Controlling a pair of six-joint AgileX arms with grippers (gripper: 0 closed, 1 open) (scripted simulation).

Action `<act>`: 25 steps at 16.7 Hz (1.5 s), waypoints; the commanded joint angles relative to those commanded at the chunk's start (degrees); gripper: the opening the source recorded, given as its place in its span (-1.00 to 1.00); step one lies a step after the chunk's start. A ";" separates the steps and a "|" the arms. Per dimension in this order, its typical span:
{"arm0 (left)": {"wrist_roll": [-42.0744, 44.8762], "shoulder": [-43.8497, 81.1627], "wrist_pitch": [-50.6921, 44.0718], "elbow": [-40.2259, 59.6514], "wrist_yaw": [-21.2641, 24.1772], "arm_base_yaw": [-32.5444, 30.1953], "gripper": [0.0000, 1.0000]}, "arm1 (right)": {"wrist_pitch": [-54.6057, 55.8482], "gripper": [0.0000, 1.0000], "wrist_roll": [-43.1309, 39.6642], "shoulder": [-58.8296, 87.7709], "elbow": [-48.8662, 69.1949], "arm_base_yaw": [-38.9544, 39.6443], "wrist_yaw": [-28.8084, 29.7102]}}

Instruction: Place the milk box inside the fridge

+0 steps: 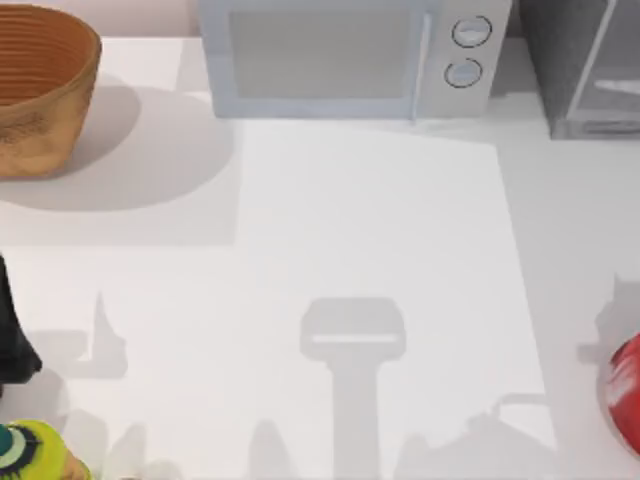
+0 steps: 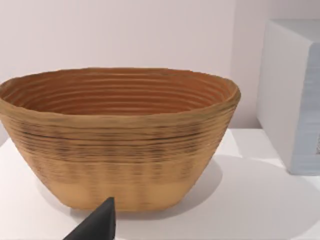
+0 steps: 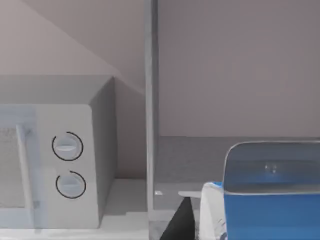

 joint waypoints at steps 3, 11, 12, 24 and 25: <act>0.00 0.00 0.00 0.00 0.00 0.00 1.00 | -4.03 -1.00 -0.08 -3.40 -3.43 -3.06 -2.50; 0.00 0.00 0.00 0.00 0.00 0.00 1.00 | -5.17 -1.00 0.19 -4.40 -3.36 -3.79 -3.18; 0.00 0.00 0.00 0.00 0.00 0.00 1.00 | -4.81 -1.00 0.12 -3.87 -3.07 -3.84 -3.28; 0.00 0.00 0.00 0.00 0.00 0.00 1.00 | 21.21 -1.00 0.39 42.39 17.44 -9.65 -9.07; 0.00 0.00 0.00 0.00 0.00 0.00 1.00 | 24.31 -1.00 0.45 47.94 19.88 -10.38 -9.72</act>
